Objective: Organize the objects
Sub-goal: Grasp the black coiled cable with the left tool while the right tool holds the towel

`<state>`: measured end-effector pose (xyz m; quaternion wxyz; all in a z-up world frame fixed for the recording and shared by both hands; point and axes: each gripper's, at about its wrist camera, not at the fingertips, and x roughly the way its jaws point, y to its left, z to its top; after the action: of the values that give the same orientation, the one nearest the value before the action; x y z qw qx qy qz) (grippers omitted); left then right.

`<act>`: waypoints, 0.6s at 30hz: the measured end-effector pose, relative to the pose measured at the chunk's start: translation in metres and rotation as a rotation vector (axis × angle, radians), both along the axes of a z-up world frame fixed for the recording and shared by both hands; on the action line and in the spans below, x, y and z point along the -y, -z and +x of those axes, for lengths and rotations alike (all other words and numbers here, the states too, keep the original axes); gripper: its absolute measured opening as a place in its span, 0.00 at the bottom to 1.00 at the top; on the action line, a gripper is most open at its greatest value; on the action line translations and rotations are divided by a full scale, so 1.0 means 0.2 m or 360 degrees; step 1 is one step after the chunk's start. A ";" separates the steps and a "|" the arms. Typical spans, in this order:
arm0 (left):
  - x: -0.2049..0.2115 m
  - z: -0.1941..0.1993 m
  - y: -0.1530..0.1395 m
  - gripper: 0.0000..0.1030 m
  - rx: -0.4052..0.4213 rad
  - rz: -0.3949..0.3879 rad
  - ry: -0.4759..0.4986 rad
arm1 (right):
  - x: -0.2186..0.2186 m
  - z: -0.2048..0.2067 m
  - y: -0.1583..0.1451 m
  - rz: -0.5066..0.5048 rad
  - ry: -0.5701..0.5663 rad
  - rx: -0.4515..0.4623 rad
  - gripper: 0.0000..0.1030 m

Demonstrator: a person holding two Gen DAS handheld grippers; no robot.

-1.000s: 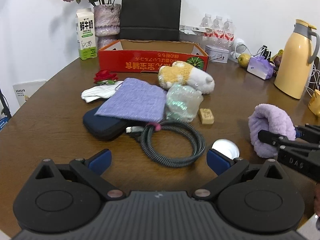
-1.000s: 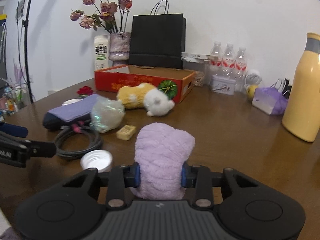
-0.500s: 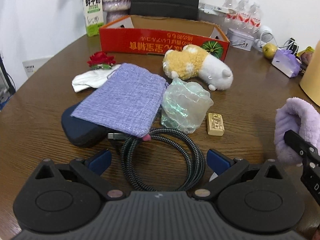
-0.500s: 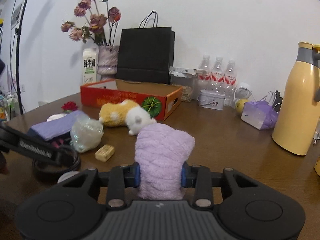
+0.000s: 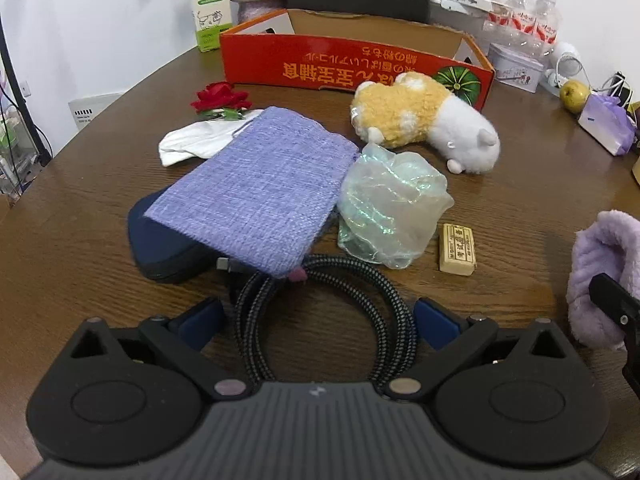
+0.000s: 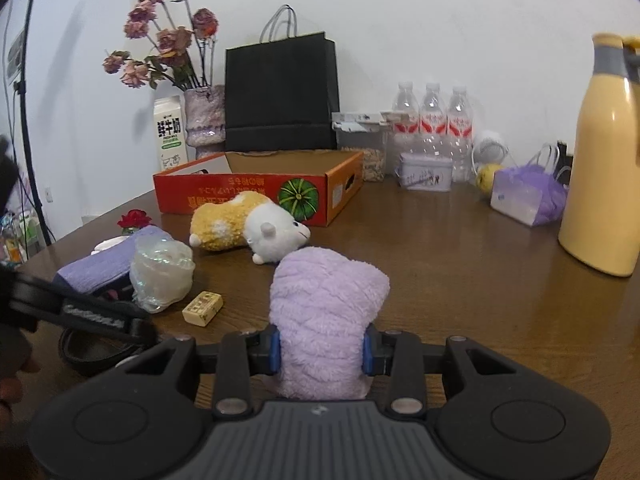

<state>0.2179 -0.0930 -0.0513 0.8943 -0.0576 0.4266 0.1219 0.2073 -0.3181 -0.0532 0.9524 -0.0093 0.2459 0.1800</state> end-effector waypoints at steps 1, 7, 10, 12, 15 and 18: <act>0.00 0.00 0.00 1.00 -0.0012 0.0010 0.0006 | 0.00 0.00 0.00 0.0003 -0.0004 0.0000 0.33; -0.02 0.01 0.00 1.00 -0.0058 -0.0004 0.0022 | 0.01 -0.01 0.00 0.0018 -0.0018 0.0012 0.33; -0.04 0.01 0.00 1.00 -0.0060 -0.0006 0.0066 | 0.02 0.00 0.00 0.0042 -0.0013 -0.0006 0.33; -0.03 -0.01 0.01 1.00 -0.0046 0.0002 0.0099 | 0.02 0.00 0.00 0.0051 -0.0007 -0.0015 0.33; -0.04 -0.09 0.00 0.90 0.0019 0.0020 0.0162 | 0.03 0.01 0.00 0.0057 -0.0002 -0.0027 0.33; -0.07 -0.15 0.01 0.89 0.0050 0.0028 0.0204 | 0.02 0.02 0.01 0.0054 0.0000 -0.0045 0.33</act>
<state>0.1875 -0.0790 -0.0528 0.9074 -0.0243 0.4142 0.0673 0.2115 -0.3228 -0.0548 0.9489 0.0094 0.2562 0.1843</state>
